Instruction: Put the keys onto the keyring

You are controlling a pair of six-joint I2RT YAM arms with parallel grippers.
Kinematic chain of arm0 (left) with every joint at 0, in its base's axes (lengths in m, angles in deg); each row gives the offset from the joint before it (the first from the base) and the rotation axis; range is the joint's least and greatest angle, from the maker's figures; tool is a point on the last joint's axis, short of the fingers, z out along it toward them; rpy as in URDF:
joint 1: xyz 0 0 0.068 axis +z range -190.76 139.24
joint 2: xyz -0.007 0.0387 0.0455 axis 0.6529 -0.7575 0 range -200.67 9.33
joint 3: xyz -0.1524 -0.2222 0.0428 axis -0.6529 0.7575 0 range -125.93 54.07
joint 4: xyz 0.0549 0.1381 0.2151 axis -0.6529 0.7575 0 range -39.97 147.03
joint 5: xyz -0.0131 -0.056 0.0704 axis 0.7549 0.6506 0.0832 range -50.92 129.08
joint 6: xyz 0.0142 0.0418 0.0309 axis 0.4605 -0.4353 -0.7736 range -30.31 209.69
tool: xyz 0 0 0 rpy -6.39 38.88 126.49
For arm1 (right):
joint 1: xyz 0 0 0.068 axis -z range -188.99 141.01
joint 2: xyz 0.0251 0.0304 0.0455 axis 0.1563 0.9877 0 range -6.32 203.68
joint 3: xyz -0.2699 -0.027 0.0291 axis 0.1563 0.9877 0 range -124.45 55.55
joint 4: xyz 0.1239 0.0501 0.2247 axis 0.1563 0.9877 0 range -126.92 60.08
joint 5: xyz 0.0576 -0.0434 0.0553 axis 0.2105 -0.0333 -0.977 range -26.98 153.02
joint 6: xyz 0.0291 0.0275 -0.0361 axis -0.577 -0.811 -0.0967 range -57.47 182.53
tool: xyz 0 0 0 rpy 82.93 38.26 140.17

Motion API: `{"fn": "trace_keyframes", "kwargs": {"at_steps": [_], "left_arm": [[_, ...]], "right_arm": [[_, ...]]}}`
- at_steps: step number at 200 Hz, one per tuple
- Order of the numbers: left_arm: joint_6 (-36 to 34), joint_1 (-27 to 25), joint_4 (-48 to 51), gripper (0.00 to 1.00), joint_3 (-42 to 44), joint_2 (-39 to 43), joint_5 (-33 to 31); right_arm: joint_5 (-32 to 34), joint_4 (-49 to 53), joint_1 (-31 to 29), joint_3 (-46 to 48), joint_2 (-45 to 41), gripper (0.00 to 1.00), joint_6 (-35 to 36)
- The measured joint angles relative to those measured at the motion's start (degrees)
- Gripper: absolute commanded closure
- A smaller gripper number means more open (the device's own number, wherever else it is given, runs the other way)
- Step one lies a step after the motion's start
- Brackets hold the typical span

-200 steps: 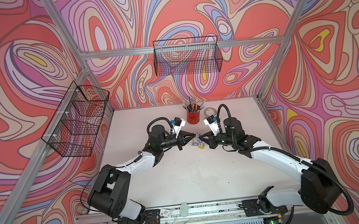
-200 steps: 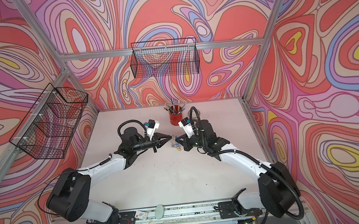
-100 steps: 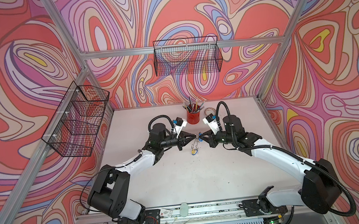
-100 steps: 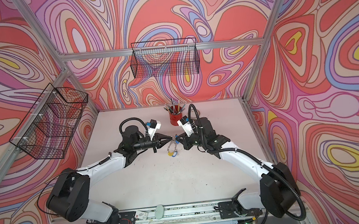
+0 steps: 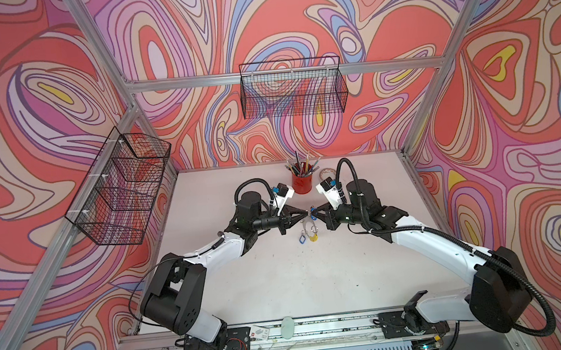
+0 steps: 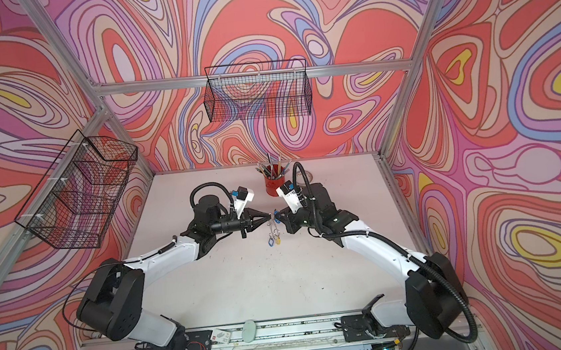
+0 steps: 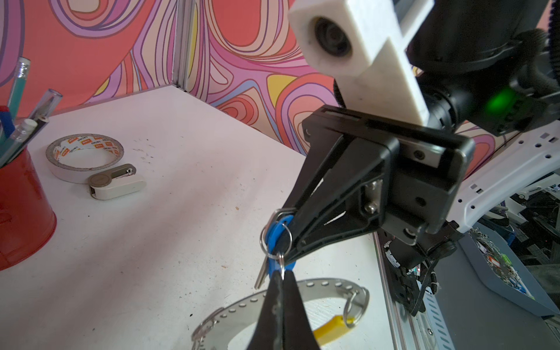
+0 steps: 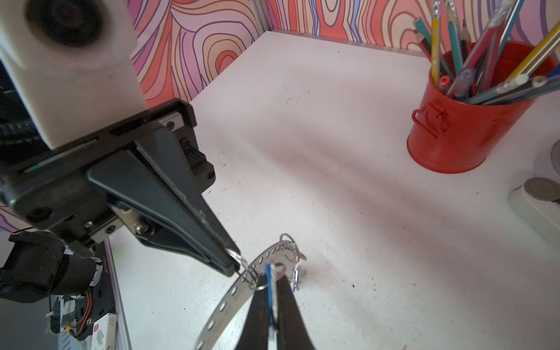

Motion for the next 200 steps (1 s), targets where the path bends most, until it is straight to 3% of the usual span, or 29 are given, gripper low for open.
{"fn": "trace_keyframes", "kwargs": {"at_steps": [200], "left_arm": [[1.9,0.0,0.5,1.00,0.0,0.0,-2.5]], "right_arm": [[2.3,-3.2,-0.4,4.5,0.3,1.00,-1.2]]}}
